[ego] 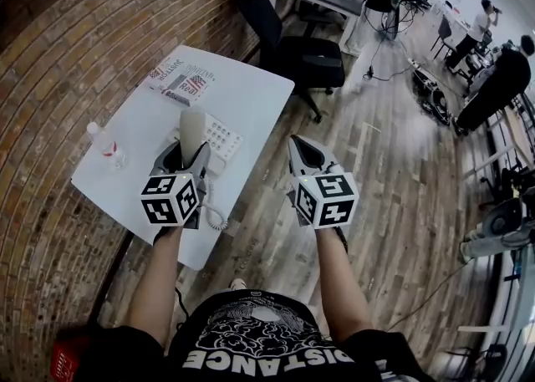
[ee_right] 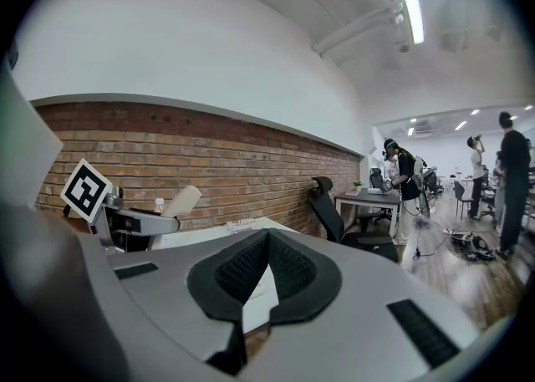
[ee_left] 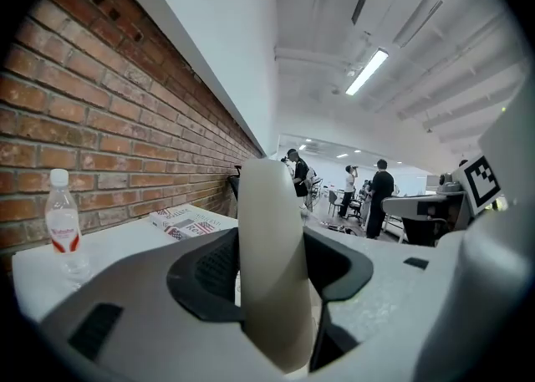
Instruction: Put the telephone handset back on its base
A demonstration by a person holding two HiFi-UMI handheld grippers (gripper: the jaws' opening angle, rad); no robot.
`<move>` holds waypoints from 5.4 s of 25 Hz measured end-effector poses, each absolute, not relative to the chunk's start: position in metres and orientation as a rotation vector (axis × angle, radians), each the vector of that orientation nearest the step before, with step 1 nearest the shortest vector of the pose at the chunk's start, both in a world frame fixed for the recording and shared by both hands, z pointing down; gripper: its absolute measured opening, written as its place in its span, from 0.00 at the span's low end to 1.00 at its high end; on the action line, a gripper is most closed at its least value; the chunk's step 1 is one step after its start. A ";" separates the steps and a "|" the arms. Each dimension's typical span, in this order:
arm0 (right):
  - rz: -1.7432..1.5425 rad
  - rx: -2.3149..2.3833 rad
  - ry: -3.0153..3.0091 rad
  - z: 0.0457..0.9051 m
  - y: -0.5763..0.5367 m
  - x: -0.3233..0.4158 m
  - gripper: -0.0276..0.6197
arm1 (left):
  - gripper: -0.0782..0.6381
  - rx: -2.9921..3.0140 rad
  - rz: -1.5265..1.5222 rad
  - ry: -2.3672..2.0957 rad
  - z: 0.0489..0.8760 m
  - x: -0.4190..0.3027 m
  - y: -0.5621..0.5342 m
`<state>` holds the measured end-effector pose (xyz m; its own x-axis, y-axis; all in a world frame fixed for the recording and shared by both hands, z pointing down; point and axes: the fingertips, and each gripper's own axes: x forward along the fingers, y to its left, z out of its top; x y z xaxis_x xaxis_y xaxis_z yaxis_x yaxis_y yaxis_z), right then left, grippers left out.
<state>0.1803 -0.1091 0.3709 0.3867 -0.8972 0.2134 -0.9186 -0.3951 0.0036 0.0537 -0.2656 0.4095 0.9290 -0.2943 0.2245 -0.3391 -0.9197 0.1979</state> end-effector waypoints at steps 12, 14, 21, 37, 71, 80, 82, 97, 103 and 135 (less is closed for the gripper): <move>0.277 2.424 -1.784 0.391 -0.163 0.215 0.04 | 0.42 2.815 0.310 -0.615 0.430 0.070 -0.301; 0.277 2.391 -1.824 0.395 -0.175 0.228 0.04 | 0.42 2.804 0.312 -0.662 0.434 0.077 -0.308; 0.277 2.198 -2.028 0.395 -0.230 0.274 0.04 | 0.42 2.697 0.305 -0.923 0.439 0.095 -0.332; 0.261 1.842 -2.335 0.395 -0.322 0.318 0.04 | 0.42 2.394 0.281 -1.380 0.459 0.093 -0.355; 0.351 1.428 -2.494 0.455 -0.363 0.280 0.04 | 0.42 1.710 0.608 -1.546 0.590 0.096 -0.383; 0.362 1.410 -2.509 0.458 -0.363 0.274 0.04 | 0.44 1.784 0.634 -1.496 0.590 0.103 -0.381; 0.362 1.407 -2.515 0.457 -0.362 0.273 0.04 | 0.46 1.803 0.642 -1.482 0.588 0.104 -0.380; 0.348 1.498 -2.478 0.440 -0.348 0.247 0.04 | 0.46 2.107 0.457 -1.416 0.512 0.082 -0.380; 0.316 1.568 -2.471 0.418 -0.341 0.228 0.04 | 0.43 2.282 0.329 -1.390 0.453 0.056 -0.377; 0.152 1.696 -2.435 0.364 -0.310 0.172 0.04 | 0.13 2.619 0.232 -1.490 0.382 -0.019 -0.341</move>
